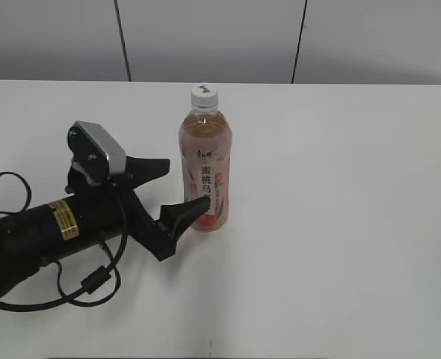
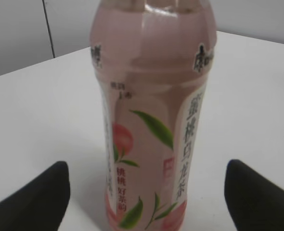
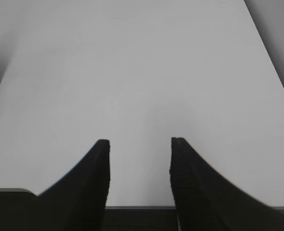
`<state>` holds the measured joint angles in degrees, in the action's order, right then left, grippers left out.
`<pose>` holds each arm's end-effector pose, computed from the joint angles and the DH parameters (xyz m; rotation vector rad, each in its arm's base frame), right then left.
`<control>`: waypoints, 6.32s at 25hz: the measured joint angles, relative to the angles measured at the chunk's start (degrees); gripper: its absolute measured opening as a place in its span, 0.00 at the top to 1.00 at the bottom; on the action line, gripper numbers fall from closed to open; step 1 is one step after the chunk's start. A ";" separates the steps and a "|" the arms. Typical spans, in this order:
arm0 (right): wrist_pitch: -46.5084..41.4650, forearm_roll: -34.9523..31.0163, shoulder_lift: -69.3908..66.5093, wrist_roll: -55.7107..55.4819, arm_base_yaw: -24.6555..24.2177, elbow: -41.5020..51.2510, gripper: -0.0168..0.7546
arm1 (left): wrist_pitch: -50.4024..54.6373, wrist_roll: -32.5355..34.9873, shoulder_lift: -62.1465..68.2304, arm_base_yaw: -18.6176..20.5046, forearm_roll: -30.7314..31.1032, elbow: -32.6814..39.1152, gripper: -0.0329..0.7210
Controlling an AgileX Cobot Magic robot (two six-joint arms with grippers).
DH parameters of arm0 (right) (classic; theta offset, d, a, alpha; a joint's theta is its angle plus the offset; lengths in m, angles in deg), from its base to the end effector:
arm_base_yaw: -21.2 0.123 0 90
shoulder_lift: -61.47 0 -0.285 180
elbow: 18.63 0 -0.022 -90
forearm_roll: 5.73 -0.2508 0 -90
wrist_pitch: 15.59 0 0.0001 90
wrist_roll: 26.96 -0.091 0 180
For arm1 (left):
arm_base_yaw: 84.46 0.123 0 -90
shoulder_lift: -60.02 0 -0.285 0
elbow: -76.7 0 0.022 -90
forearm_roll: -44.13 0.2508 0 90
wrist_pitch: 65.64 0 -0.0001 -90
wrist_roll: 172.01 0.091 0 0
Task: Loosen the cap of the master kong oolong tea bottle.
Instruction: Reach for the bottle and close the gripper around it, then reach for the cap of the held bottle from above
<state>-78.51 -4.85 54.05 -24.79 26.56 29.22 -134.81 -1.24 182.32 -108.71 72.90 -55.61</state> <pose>-0.0087 -0.0021 0.2777 -0.1342 2.0584 0.0160 0.2536 -0.1591 0.1017 0.7361 1.6808 -0.6971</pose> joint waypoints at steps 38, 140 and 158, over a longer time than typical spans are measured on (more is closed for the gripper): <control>0.00 -0.06 0.00 0.00 0.00 0.00 0.57 | 2.31 -1.24 3.54 -6.45 -10.31 -11.52 0.24; 4.76 -32.54 -99.77 -34.28 21.21 -56.04 0.38 | 22.75 7.97 -6.05 -6.53 3.64 -11.51 0.43; 3.35 -32.80 -102.09 -34.34 22.05 -56.31 0.41 | 22.92 8.66 -6.09 -6.53 3.64 -11.51 0.43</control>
<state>-75.16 -37.65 -48.03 -59.13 48.62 -27.09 -111.88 7.43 176.22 -115.24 76.54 -67.11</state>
